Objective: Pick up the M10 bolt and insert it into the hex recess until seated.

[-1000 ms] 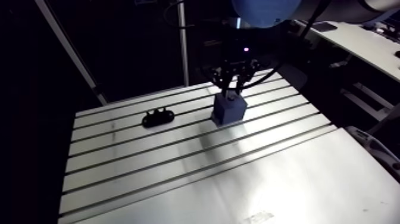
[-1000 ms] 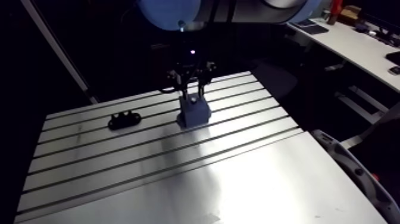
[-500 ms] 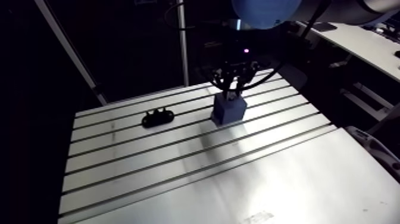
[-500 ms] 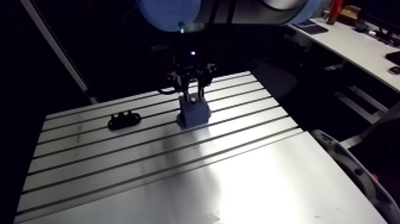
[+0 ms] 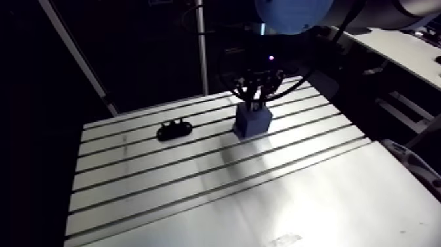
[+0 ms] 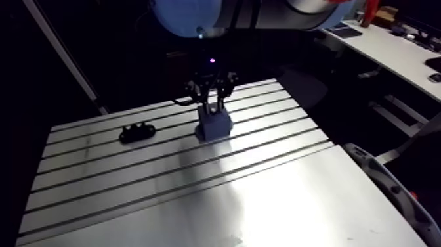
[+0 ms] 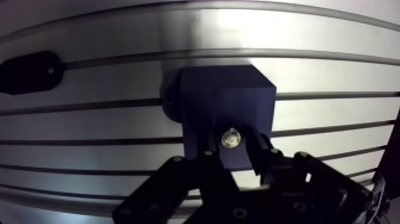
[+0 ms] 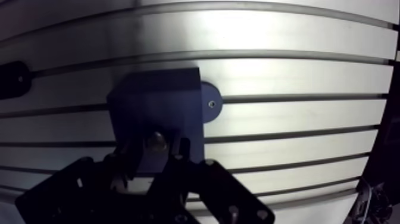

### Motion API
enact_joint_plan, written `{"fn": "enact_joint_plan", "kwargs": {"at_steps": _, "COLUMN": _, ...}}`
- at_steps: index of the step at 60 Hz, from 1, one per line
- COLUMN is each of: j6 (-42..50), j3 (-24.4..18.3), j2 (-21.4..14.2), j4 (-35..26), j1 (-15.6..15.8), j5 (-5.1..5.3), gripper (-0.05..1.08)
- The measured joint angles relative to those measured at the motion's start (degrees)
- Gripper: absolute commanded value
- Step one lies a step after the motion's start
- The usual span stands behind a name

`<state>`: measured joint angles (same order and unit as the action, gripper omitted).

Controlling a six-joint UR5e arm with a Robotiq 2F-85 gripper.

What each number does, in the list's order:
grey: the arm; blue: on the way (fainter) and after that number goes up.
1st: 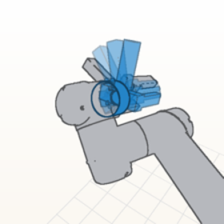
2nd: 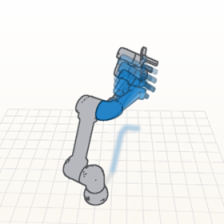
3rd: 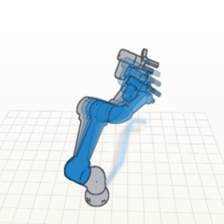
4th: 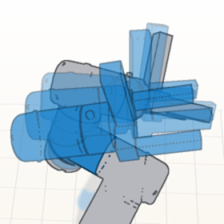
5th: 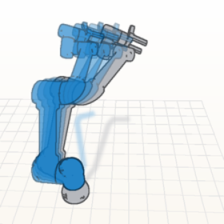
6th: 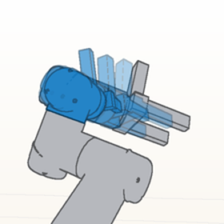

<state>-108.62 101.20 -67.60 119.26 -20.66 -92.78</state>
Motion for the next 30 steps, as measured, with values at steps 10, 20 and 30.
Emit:
{"fn": "enact_joint_plan", "kwargs": {"at_steps": 10, "j6": 0.02, "j3": 0.06, "j2": -0.02, "j4": 0.02, "j1": 0.0, "j5": -0.01, "gripper": 0.63}}
{"fn": "enact_joint_plan", "kwargs": {"at_steps": 20, "j6": 0.03, "j3": 0.05, "j2": -0.02, "j4": 0.05, "j1": 0.0, "j5": -0.05, "gripper": 0.65}}
{"fn": "enact_joint_plan", "kwargs": {"at_steps": 30, "j6": 0.03, "j3": 0.04, "j2": 0.01, "j4": 0.06, "j1": 0.0, "j5": -0.04, "gripper": 0.67}}
